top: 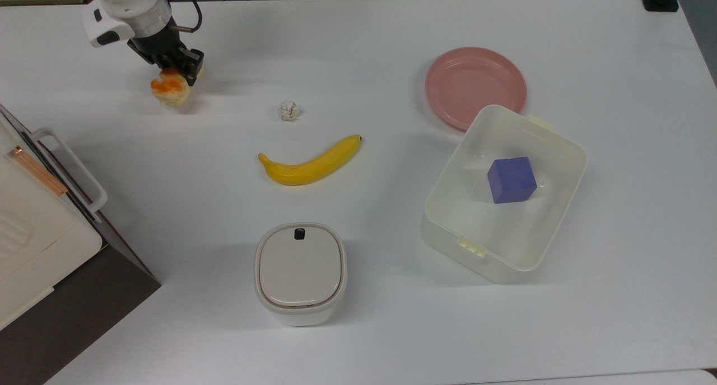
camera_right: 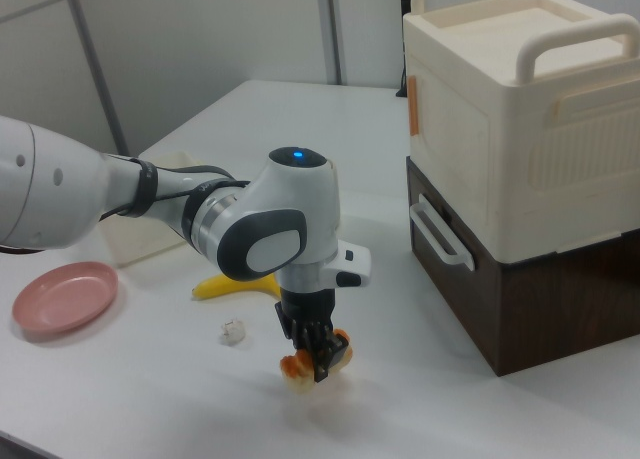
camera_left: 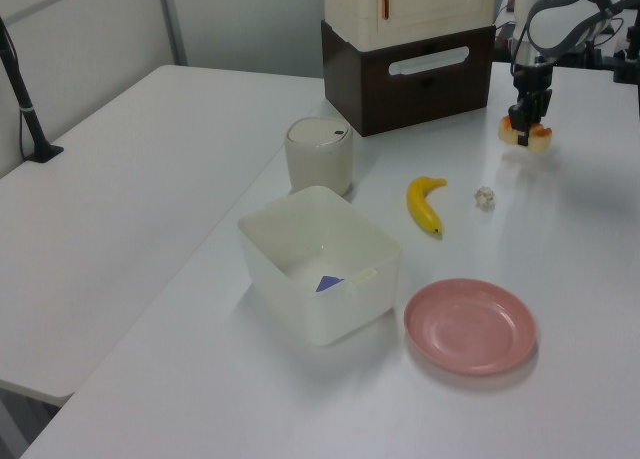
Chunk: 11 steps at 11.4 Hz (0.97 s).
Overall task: Put the bread on the table
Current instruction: 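Lower the bread roll onto the bare table and open the gripper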
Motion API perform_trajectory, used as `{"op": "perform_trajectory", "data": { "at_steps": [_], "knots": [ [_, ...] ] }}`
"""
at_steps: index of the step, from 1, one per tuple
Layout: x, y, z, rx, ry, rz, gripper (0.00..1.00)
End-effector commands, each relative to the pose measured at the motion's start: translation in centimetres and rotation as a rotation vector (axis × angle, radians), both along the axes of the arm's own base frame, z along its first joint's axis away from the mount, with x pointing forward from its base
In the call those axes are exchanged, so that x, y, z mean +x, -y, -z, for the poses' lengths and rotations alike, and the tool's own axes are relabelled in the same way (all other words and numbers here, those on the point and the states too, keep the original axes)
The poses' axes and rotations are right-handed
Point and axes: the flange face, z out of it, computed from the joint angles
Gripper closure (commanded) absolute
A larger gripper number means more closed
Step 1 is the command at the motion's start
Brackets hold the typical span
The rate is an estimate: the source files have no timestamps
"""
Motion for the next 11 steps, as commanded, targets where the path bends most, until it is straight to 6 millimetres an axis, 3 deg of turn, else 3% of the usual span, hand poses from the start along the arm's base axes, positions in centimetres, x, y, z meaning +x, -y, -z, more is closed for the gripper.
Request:
{"op": "perform_trajectory", "data": {
  "at_steps": [1,2,8,9,11],
  "knots": [
    [0.1,0.2,-0.7,-0.016,0.007,-0.014,0.16],
    [0.1,0.2,-0.7,-0.017,0.008,-0.011,0.00],
    [0.3,-0.4,-1.5,-0.028,0.016,-0.020,0.00],
    [1.0,-1.8,-2.0,-0.035,0.022,-0.043,0.00],
    [3.8,-5.8,-5.4,-0.059,0.057,-0.044,0.00]
  ]
}}
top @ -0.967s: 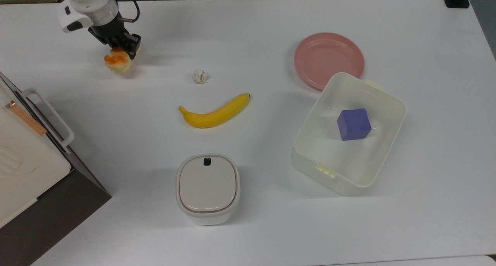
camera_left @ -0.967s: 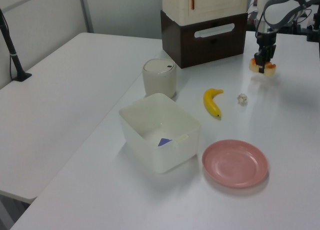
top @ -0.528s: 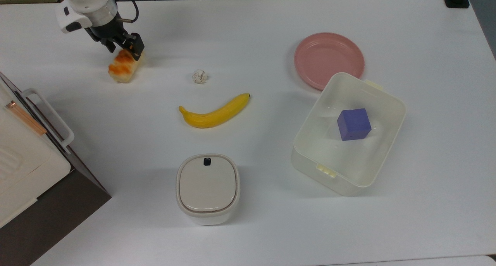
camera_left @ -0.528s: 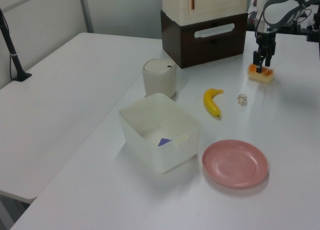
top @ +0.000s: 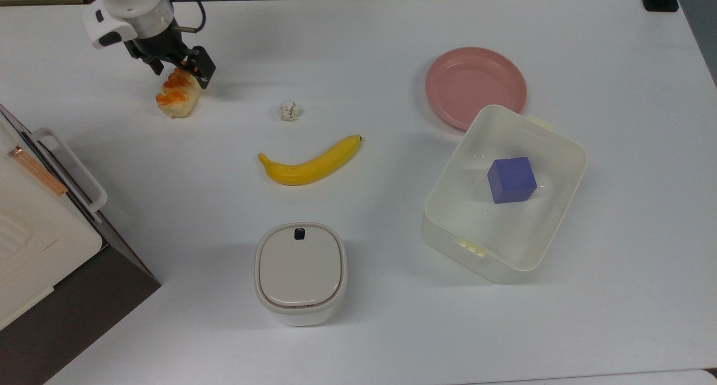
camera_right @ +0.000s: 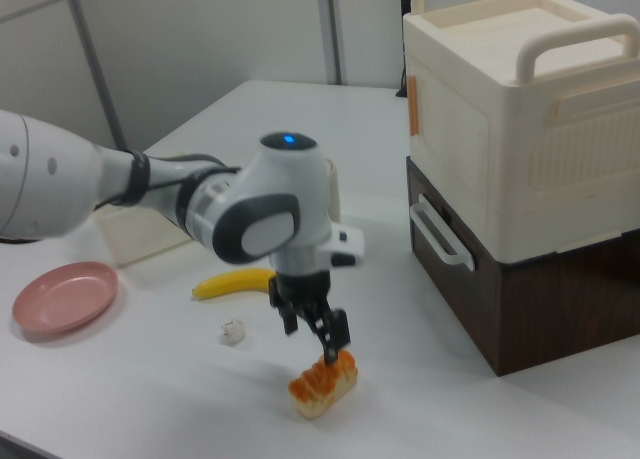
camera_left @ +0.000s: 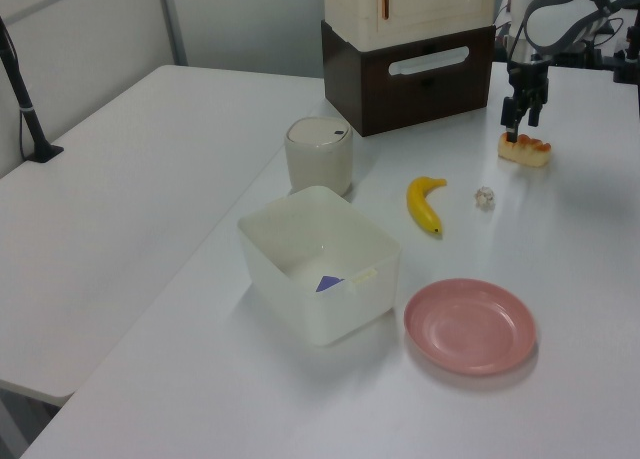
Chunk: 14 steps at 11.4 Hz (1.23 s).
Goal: Put the bread on the table
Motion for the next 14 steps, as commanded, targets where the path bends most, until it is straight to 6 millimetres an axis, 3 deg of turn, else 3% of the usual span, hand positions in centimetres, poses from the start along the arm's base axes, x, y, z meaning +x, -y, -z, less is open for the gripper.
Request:
{"op": "perform_trajectory", "data": {
  "at_steps": [1,3,4,6,8,9,11,12,14],
  "knots": [
    [3.6,-6.7,-6.3,-0.054,0.041,-0.035,0.00],
    [5.6,-12.5,-10.1,-0.052,0.027,-0.127,0.00],
    [6.5,-14.5,-12.0,-0.059,0.055,-0.133,0.00],
    [7.4,-18.4,-14.3,-0.064,0.088,-0.196,0.00],
    [7.5,-23.7,-14.5,-0.060,0.082,-0.252,0.00],
    [7.5,-24.6,-14.8,-0.063,0.088,-0.265,0.00],
    [6.9,-24.4,-20.5,-0.061,0.068,-0.250,0.00],
    [6.8,-24.0,-22.3,-0.058,0.066,-0.235,0.00],
    [6.8,-24.4,-23.9,-0.061,0.095,-0.192,0.00]
  ]
}}
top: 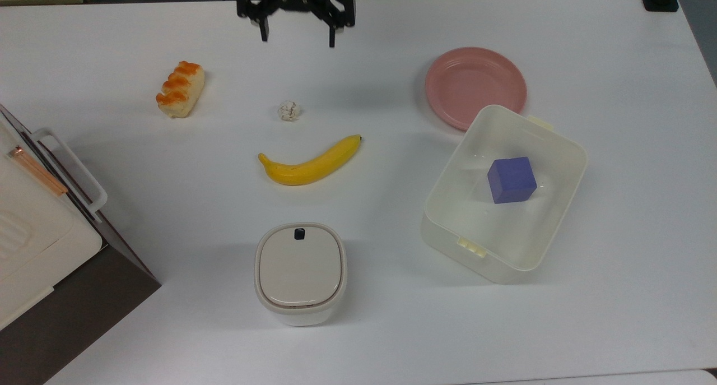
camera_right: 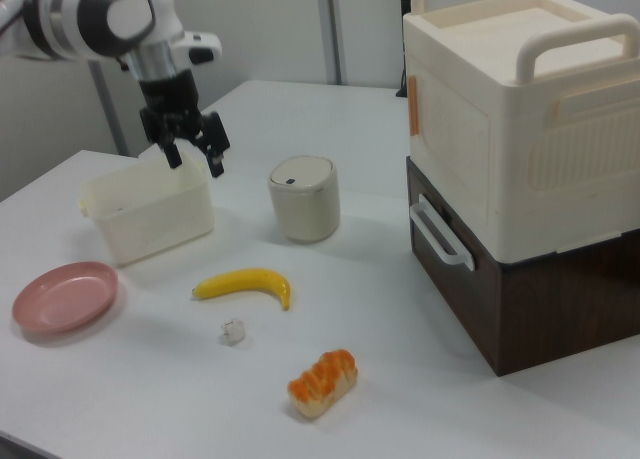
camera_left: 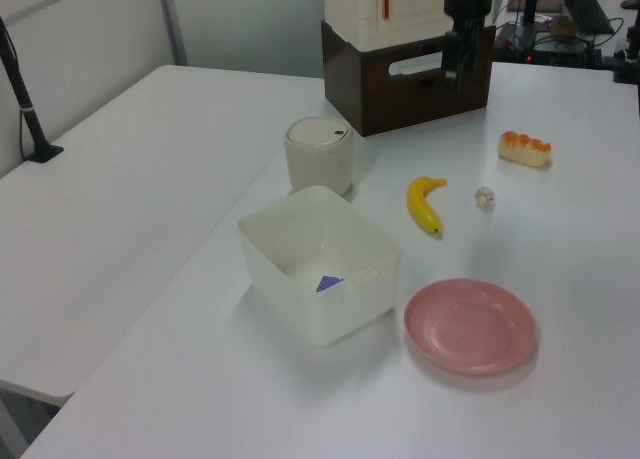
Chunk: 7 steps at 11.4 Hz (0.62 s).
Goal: Put the bread on the table
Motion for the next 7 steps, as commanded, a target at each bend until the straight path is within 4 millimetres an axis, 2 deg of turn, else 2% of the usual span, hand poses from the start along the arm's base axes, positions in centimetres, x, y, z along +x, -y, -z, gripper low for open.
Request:
{"op": "perform_trajectory", "data": {
  "at_steps": [1,4,7],
  "knots": [
    [-0.1,0.3,-2.9,0.006,0.032,0.098,0.00],
    [-0.3,3.1,-3.8,0.005,0.029,0.148,0.00],
    [-0.6,3.3,-6.5,0.008,0.059,0.153,0.00]
  ]
}}
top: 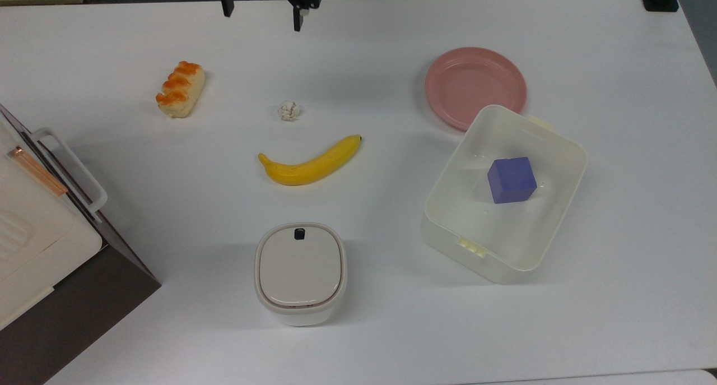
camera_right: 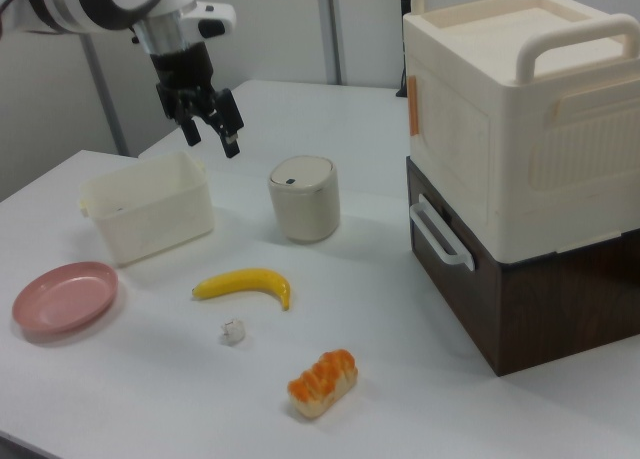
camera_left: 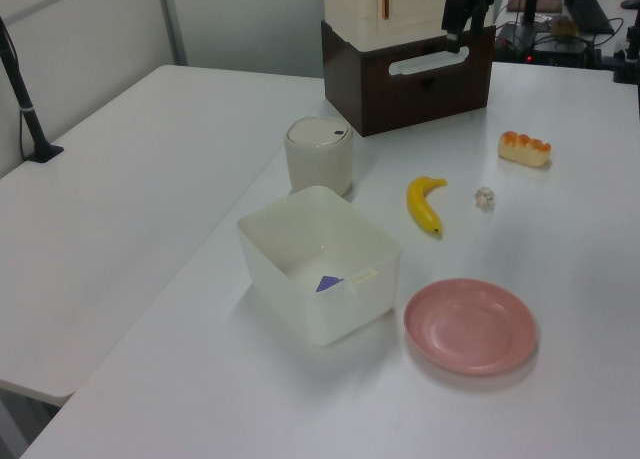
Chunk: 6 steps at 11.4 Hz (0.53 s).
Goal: Put the bread on the table
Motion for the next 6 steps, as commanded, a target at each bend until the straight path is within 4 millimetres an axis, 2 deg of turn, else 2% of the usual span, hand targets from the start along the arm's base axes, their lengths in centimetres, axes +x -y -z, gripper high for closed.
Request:
{"op": "perform_trajectory", "data": {
  "at_steps": [1,6],
  "knots": [
    [-0.54,-0.53,-2.41,0.014,0.005,0.015,0.00],
    [-1.13,-1.08,-3.07,0.013,-0.008,0.008,0.00]
  ]
}}
